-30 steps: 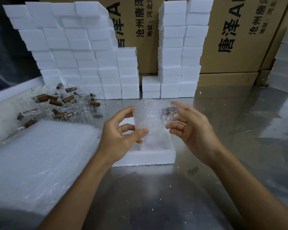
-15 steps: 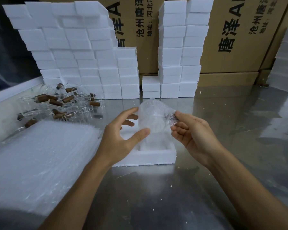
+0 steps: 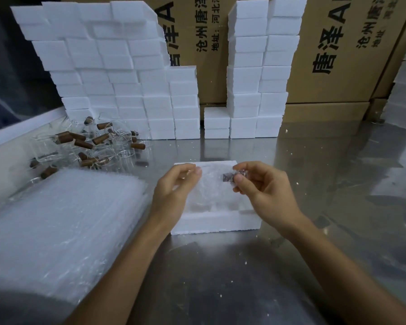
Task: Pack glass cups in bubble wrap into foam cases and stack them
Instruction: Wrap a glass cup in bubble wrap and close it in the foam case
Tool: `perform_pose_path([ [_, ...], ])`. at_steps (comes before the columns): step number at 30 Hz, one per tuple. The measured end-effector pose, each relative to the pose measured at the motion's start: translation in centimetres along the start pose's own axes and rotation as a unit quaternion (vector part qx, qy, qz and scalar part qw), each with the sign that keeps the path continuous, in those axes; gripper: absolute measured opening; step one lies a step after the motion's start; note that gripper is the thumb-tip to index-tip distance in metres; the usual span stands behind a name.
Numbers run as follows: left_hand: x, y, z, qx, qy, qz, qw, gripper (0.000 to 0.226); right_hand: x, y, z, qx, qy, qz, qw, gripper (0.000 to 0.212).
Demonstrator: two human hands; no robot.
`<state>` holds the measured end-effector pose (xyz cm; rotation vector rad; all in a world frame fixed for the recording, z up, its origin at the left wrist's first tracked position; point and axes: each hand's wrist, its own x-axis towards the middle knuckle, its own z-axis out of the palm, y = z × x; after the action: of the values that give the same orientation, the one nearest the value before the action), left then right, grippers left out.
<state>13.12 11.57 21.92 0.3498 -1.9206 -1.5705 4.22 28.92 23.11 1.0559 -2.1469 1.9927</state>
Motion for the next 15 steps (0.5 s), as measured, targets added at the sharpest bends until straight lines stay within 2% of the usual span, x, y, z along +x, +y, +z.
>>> perform_pose_path([
  [4,-0.1,-1.0,-0.2,0.092,-0.027,0.014,0.995,0.063,-0.2,0.5,0.3,-0.019,-0.021,-0.020,0.999,0.020],
  [15,-0.3,-1.6,0.0,0.096,-0.008,0.039,0.995,0.053,0.0,1.3,0.7,-0.035,-0.019,-0.023,0.999,0.022],
])
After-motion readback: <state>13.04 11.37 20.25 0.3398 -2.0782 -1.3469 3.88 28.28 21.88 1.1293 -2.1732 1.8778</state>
